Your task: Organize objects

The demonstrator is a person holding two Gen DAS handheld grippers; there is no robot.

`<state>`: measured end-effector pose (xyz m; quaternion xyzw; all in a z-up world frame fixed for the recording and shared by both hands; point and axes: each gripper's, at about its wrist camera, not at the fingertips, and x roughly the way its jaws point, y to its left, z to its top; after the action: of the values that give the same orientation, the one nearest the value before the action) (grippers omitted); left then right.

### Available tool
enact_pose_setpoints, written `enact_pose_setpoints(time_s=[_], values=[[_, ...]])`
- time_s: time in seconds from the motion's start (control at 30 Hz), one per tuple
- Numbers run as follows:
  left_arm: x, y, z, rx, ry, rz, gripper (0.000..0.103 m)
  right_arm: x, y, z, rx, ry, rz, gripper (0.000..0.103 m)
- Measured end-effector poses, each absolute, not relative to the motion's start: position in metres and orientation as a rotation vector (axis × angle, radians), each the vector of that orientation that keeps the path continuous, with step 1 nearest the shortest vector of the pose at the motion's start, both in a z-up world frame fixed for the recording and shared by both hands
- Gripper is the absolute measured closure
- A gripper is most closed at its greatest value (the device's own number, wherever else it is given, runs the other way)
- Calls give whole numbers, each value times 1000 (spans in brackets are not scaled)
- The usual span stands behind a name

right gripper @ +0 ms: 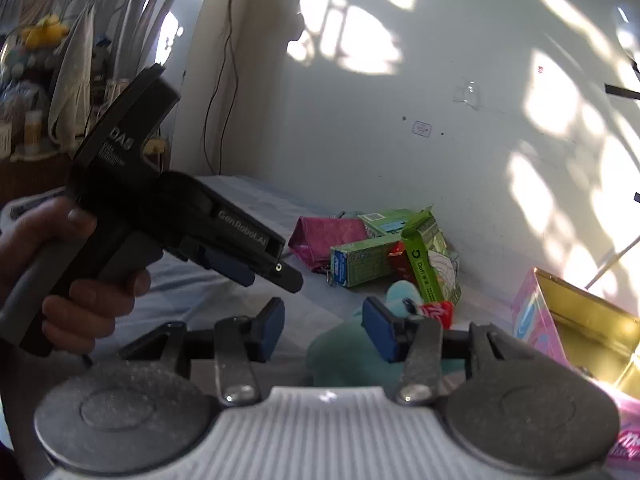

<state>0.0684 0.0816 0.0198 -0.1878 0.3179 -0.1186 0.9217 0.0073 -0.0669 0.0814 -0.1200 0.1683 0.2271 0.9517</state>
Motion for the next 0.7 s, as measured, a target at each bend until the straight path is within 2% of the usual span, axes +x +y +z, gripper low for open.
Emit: enact_pose_setpoints(time_s=[0.2,0.33,0.4,0.47,0.5,0.53,0.57,0.6,0.7], values=[[75,62,24,-403,681,-373,40,17,-130,82,22,426,372,46],[82,46,21,-426,728,-442,37,28,-140,73,83,496,381,44],[82,39,21,-414,733,-467,32,33,-138,70,101,517,412,38],[81,32,19,-394,732,-479,31,43,-132,65,104,555,427,39],[81,28,17,-387,732,-494,34,48,-129,60,100,583,433,43],[82,24,15,-379,730,-502,45,52,-126,57,104,595,439,45],[83,22,15,-385,716,-514,50,53,-124,54,104,587,435,47],[84,22,16,-399,717,-525,61,52,-122,54,95,576,429,49],[91,15,34,-428,719,-563,63,45,-129,62,88,510,401,55]])
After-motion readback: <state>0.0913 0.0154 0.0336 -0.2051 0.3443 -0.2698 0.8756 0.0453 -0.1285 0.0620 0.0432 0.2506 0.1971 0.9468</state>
